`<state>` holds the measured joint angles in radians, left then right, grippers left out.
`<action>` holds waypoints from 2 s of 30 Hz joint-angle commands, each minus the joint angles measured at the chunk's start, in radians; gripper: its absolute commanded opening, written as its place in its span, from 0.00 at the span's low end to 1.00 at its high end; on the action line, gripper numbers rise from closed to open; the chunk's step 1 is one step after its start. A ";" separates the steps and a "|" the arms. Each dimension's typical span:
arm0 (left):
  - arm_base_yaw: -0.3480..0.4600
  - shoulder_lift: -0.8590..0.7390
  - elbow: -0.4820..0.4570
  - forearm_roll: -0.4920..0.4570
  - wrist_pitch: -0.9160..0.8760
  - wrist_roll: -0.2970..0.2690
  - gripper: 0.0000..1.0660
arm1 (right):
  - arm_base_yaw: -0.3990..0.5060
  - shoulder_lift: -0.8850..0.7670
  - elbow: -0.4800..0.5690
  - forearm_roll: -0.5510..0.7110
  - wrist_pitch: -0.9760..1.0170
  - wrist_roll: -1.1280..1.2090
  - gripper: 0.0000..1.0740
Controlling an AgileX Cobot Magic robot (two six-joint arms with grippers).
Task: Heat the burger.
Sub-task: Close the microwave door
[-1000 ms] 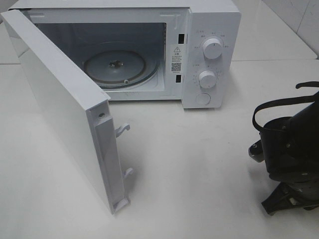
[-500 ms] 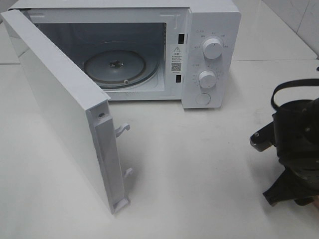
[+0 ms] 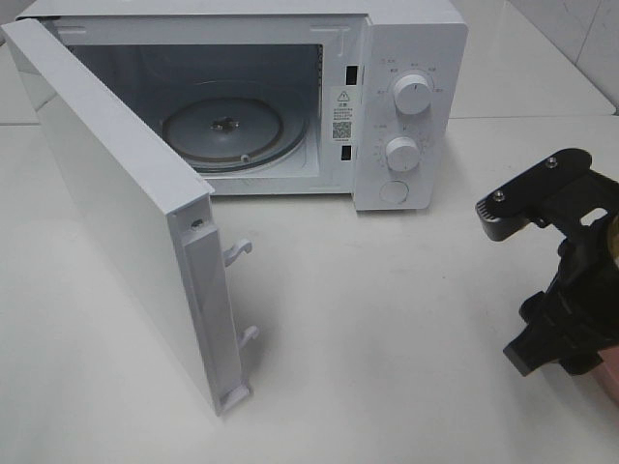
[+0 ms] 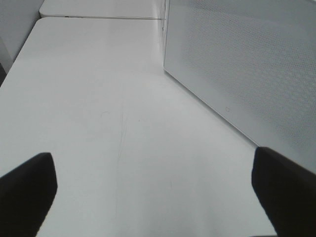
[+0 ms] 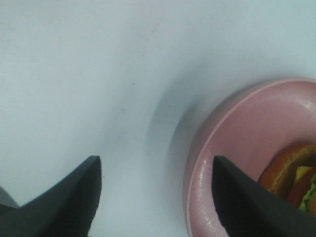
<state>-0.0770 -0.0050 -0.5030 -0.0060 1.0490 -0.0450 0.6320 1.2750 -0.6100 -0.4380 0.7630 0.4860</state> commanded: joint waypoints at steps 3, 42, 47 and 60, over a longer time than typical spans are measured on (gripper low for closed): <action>0.002 -0.018 0.003 -0.003 -0.013 -0.003 0.94 | 0.003 -0.141 -0.003 0.112 0.001 -0.134 0.72; 0.002 -0.018 0.003 -0.003 -0.013 -0.002 0.94 | -0.050 -0.927 0.101 0.343 0.278 -0.311 0.71; 0.002 -0.018 0.003 -0.003 -0.013 -0.003 0.94 | -0.191 -1.021 0.101 0.384 0.277 -0.365 0.71; 0.002 -0.018 0.003 -0.003 -0.013 -0.003 0.94 | -0.428 -1.305 0.103 0.396 0.276 -0.383 0.70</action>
<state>-0.0770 -0.0050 -0.5030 -0.0060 1.0490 -0.0450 0.2430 0.0150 -0.5080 -0.0470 1.0400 0.1130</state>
